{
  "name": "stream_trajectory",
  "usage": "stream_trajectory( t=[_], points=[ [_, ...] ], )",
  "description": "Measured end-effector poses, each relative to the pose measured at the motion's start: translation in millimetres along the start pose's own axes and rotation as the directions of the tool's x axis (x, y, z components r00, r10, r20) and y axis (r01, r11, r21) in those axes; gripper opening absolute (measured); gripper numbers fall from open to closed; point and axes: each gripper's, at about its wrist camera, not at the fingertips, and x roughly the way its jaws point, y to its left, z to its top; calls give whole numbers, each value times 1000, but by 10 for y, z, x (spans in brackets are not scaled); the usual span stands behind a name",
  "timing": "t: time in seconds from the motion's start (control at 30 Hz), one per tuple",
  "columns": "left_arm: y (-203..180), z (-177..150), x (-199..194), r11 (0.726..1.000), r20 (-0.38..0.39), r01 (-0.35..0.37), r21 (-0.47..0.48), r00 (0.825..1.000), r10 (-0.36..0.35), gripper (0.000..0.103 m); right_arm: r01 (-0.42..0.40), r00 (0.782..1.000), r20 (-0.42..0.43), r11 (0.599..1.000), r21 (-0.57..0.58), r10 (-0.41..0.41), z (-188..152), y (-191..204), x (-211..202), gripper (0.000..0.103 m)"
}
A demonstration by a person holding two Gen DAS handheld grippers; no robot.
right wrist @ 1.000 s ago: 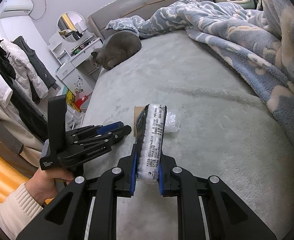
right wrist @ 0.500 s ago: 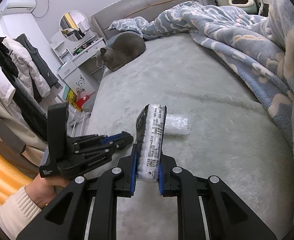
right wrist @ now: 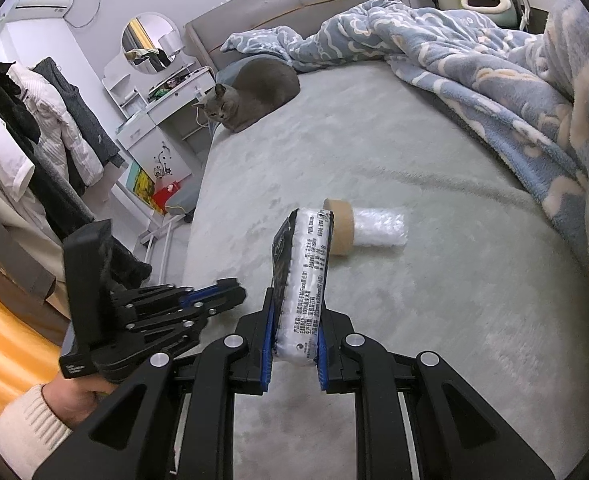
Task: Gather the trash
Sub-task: 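Close the left tool on the second black curved piece, then carry the bar, packet and black piece over the green bin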
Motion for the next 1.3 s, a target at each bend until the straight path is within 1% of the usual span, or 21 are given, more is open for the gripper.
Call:
stream_trajectory(
  t=[0.2, 0.37, 0.5, 0.7, 0.93, 1.0, 1.13, 1.3],
  points=[
    [78, -178, -381, 998, 34, -7, -55, 999, 9, 10, -13, 999, -43, 1000, -7, 13, -102, 220, 108, 17],
    [128, -354, -612, 996, 32, -32, -78, 999, 35, 10, -23, 996, -82, 999, -25, 21, -193, 451, 238, 17],
    [209, -519, -725, 993, 9, -63, -101, 998, 65, 10, -25, 994, -107, 998, -49, 19, -256, 647, 333, 17],
    [360, -796, -929, 984, -13, -90, -152, 996, 89, 10, -41, 990, -135, 996, -76, 30, -356, 924, 405, 17],
    [544, -1120, -1098, 971, -49, -133, -201, 991, 126, 10, -79, 985, -164, 991, -107, 61, -510, 1288, 475, 17],
    [584, -1187, -1140, 967, -51, -136, -218, 991, 127, 10, -91, 983, -169, 990, -109, 71, -561, 1377, 483, 17],
    [682, -1362, -1181, 956, -78, -158, -249, 987, 143, 10, -106, 979, -189, 988, -117, 82, -668, 1559, 522, 17],
    [832, -1608, -1185, 941, -130, -184, -285, 980, 152, 10, -119, 972, -219, 983, -142, 86, -826, 1767, 584, 17]
  ],
)
